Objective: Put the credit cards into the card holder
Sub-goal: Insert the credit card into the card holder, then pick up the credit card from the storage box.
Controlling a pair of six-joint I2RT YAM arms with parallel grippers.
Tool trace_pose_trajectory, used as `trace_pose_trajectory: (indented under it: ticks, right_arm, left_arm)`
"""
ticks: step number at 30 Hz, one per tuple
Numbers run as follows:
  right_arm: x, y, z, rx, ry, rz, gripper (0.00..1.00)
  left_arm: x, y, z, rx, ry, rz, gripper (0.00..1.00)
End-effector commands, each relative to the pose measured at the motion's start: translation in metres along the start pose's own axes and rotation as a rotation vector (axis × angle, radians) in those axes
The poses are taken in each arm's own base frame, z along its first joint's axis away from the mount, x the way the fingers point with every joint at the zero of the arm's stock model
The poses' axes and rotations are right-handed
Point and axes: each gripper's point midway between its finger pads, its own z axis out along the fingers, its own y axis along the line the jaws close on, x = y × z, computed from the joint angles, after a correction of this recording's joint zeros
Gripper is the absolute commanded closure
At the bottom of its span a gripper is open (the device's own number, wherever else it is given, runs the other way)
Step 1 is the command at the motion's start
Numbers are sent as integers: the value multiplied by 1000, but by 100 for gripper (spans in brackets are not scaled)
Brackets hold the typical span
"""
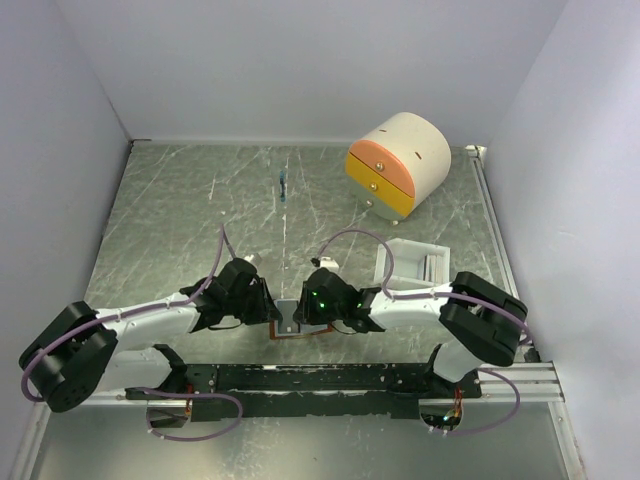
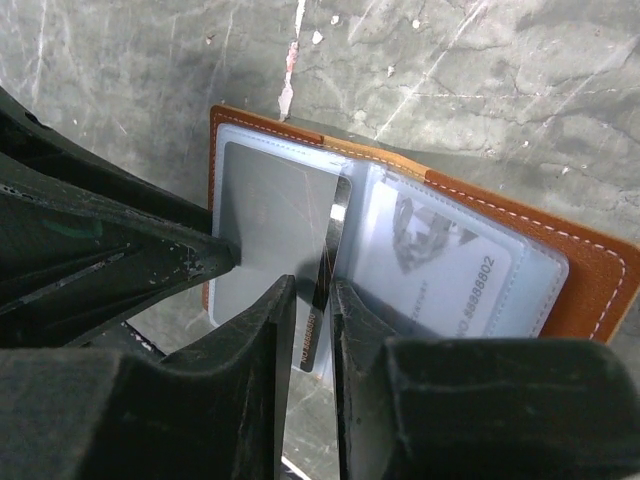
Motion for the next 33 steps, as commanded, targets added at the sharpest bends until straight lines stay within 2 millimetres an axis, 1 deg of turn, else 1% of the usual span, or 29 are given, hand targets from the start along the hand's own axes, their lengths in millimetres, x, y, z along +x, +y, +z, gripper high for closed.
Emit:
trace_pose_trajectory:
  ticks: [1, 3, 5, 8, 11, 16, 20, 22, 23, 24, 25, 27, 29, 30, 33]
  right_arm:
    - [2, 12, 3, -28, 3, -59, 80]
    - [2, 10, 2, -10, 2, -69, 80]
    - [-1, 7, -1, 7, -8, -73, 77]
    - [-7, 5, -9, 28, -30, -78, 73]
    - [-16, 6, -21, 40, -62, -90, 69]
    - [-34, 7, -39, 69, -107, -107, 63]
    - [-51, 6, -54, 108, -156, -136, 61]
    - [-61, 2, -62, 142, -186, -160, 60]
    - [-65, -4, -66, 178, -201, -170, 60]
    - [-70, -5, -70, 192, -215, -177, 59]
    - [-74, -8, -73, 213, -220, -184, 58]
    - [-87, -18, -85, 284, -253, -200, 57]
    - [-98, -26, -98, 352, -270, -231, 58]
    - [-105, -28, -104, 375, -289, -243, 58]
    - [-123, -37, -122, 461, -328, -263, 58]
  left_arm:
    - [-3, -15, 1, 60, -1, 29, 63]
    - [-4, -15, 1, 54, 0, 34, 63]
    - [-5, -15, 0, 50, -2, 39, 63]
    - [-8, -15, -3, 36, -13, 41, 62]
    - [-13, -19, -9, 38, -33, 46, 60]
    - [-26, -27, -23, 33, -84, 67, 58]
    - [-37, -39, -36, 57, -121, 103, 54]
    - [-43, -48, -45, 76, -143, 132, 50]
    - [-46, -51, -48, 82, -152, 152, 44]
    - [-48, -54, -52, 87, -159, 167, 35]
    - [-50, -56, -56, 91, -165, 179, 28]
    - [-53, -61, -63, 98, -173, 205, 20]
    - [-56, -67, -71, 113, -180, 235, 9]
    - [-57, -70, -75, 121, -183, 250, 5]
    - [-60, -77, -86, 133, -191, 288, 4]
